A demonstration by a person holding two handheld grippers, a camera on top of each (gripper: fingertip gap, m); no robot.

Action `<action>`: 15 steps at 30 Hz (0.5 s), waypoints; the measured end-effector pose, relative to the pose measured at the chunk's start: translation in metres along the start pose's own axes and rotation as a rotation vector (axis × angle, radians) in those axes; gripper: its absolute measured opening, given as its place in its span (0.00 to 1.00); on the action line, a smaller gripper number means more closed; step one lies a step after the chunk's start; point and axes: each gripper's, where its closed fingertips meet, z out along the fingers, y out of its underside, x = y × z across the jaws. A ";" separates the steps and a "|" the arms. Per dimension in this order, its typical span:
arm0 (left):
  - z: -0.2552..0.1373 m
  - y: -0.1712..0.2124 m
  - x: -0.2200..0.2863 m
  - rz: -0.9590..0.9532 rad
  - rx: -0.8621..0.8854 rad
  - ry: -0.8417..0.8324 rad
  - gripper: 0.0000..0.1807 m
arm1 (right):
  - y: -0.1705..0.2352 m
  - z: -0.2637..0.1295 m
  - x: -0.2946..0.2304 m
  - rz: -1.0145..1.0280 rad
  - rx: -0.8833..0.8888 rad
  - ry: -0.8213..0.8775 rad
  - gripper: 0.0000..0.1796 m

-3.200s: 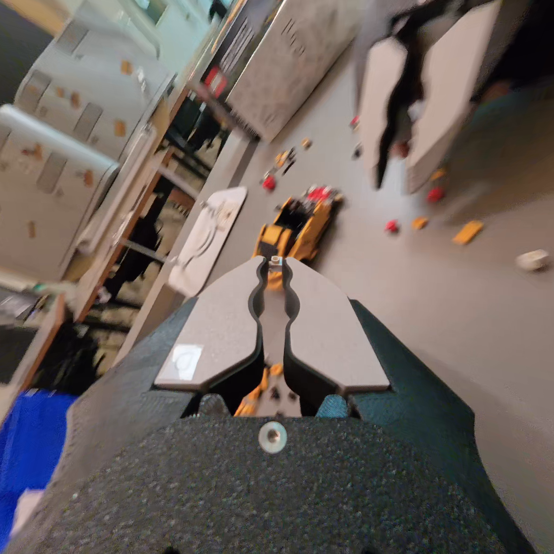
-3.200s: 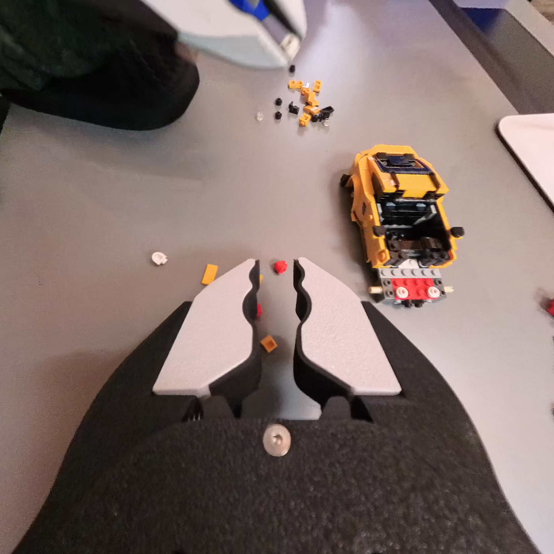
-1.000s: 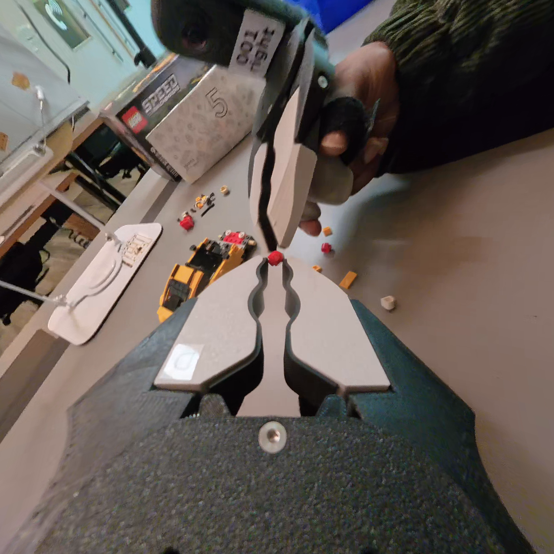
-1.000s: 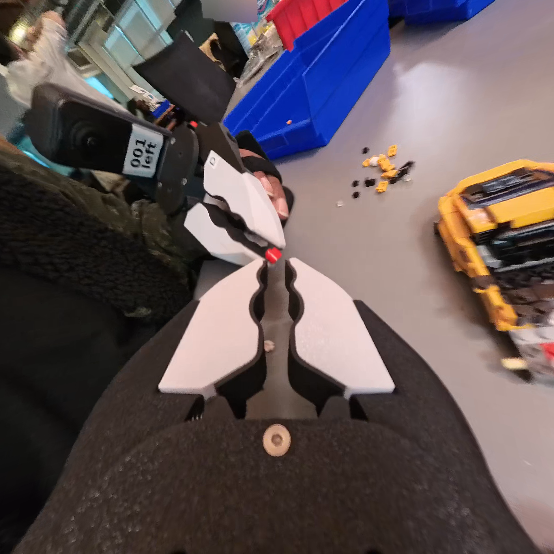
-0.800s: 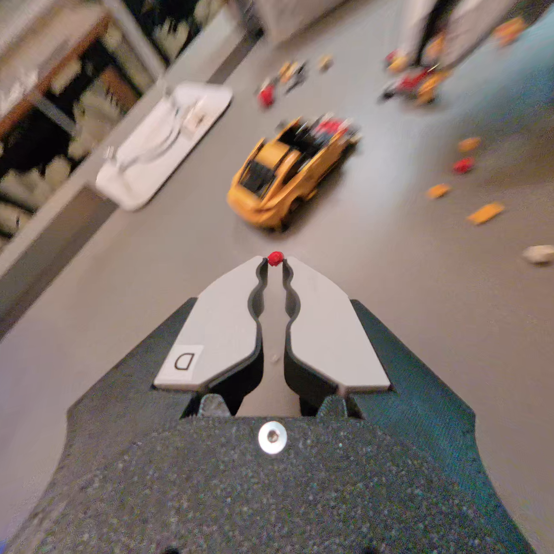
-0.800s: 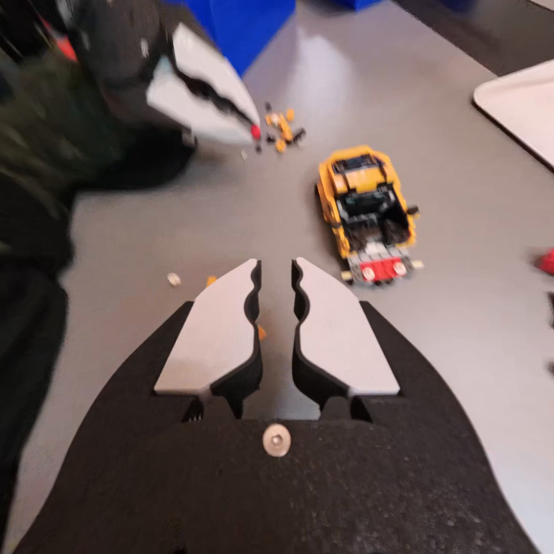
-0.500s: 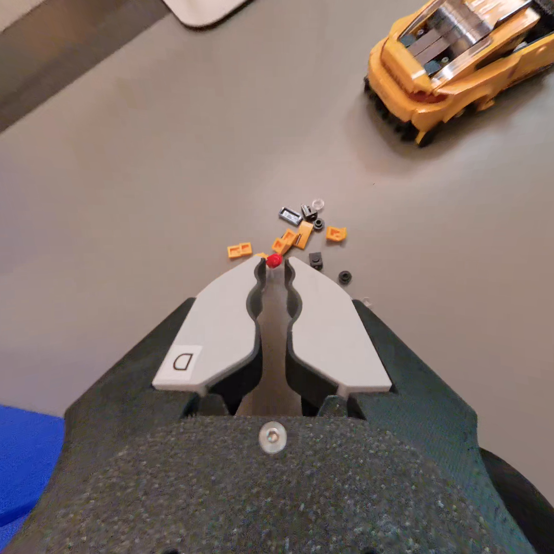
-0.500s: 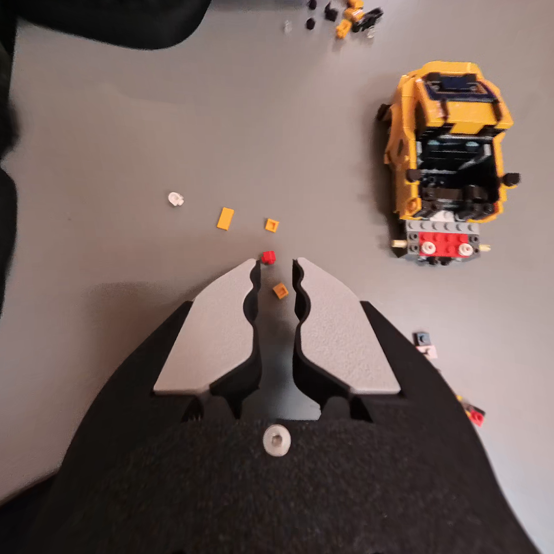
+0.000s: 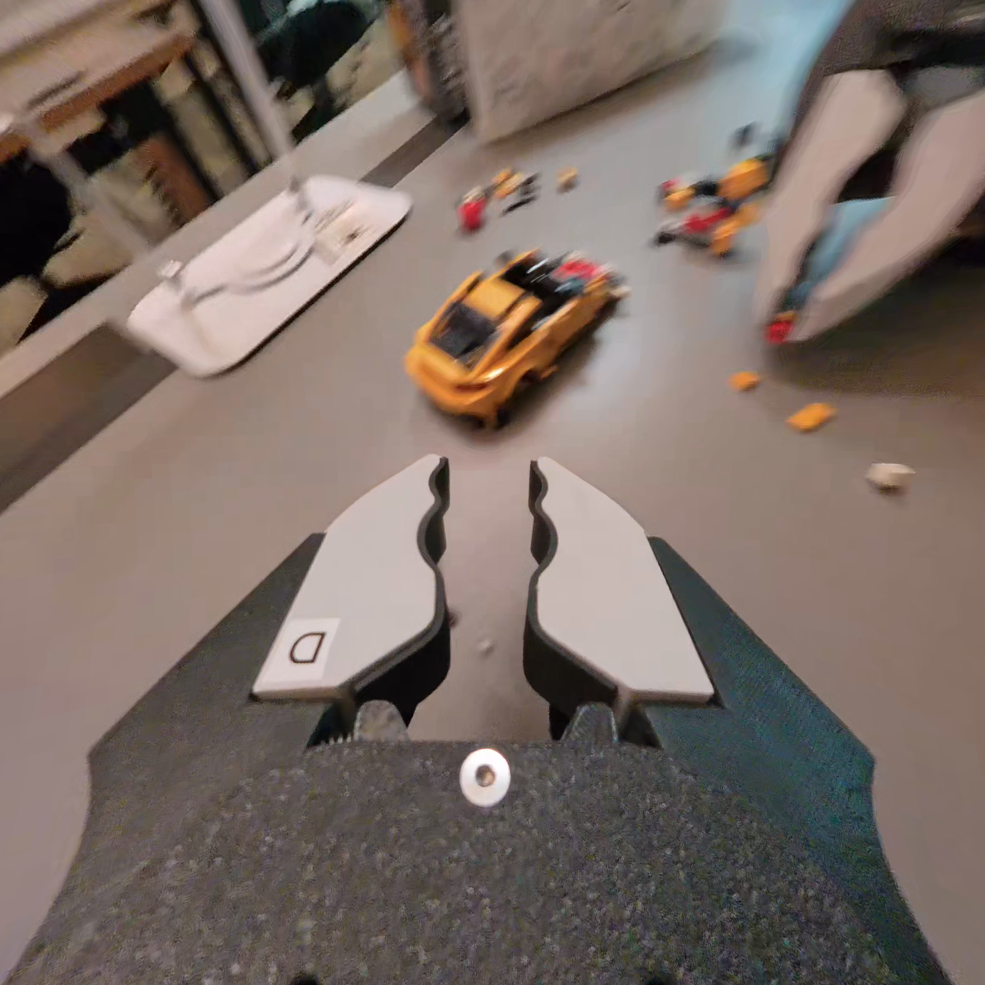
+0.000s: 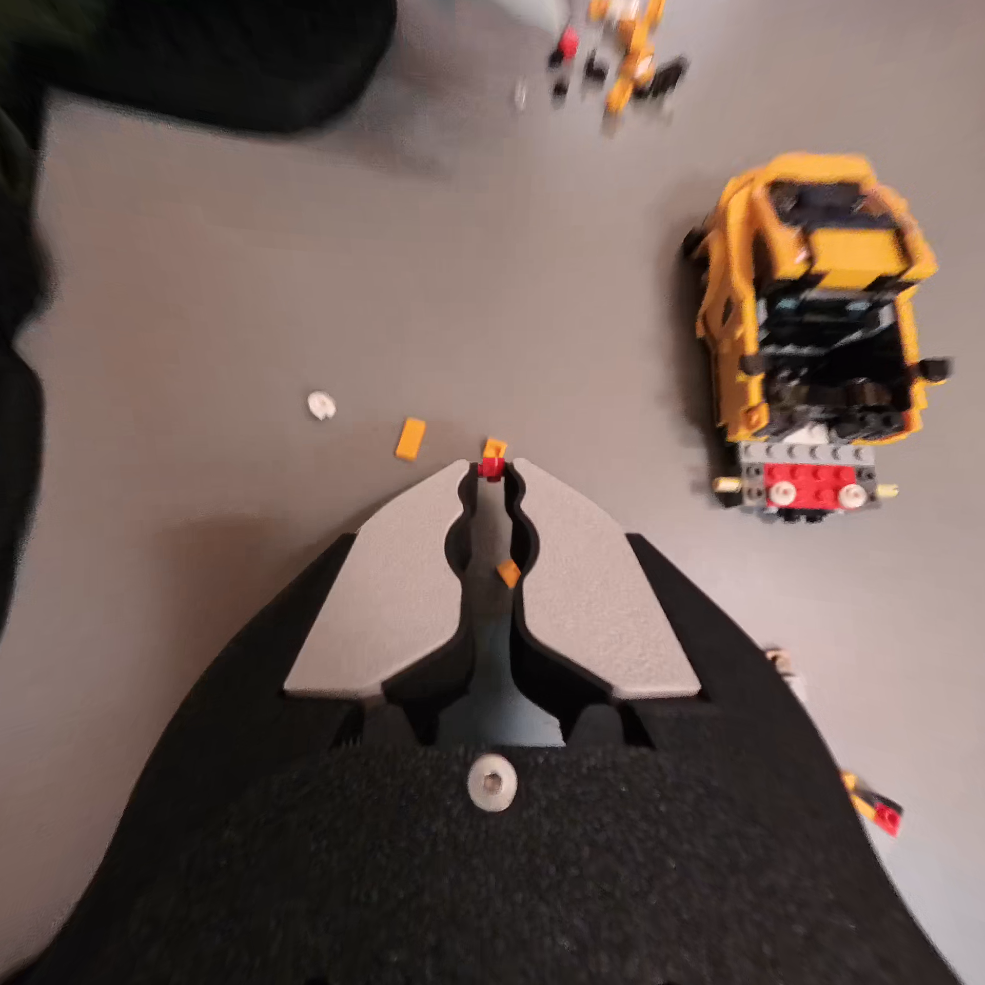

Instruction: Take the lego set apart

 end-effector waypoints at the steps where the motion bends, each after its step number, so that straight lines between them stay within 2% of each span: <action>1: 0.001 -0.011 0.017 0.039 0.049 0.061 0.15 | -0.010 -0.003 0.001 0.019 0.064 -0.001 0.05; 3: 0.001 -0.032 0.049 0.133 0.146 0.146 0.14 | -0.032 -0.010 0.000 0.081 0.194 -0.029 0.05; 7: 0.000 -0.061 0.093 0.307 0.259 0.190 0.11 | -0.066 -0.018 -0.007 0.248 0.393 -0.142 0.05; 12: 0.001 -0.068 0.104 0.387 0.285 0.168 0.11 | -0.088 -0.022 -0.025 0.401 0.515 -0.355 0.05; 15: -0.001 -0.069 0.106 0.431 0.293 0.155 0.05 | -0.095 -0.026 -0.032 0.440 0.553 -0.433 0.05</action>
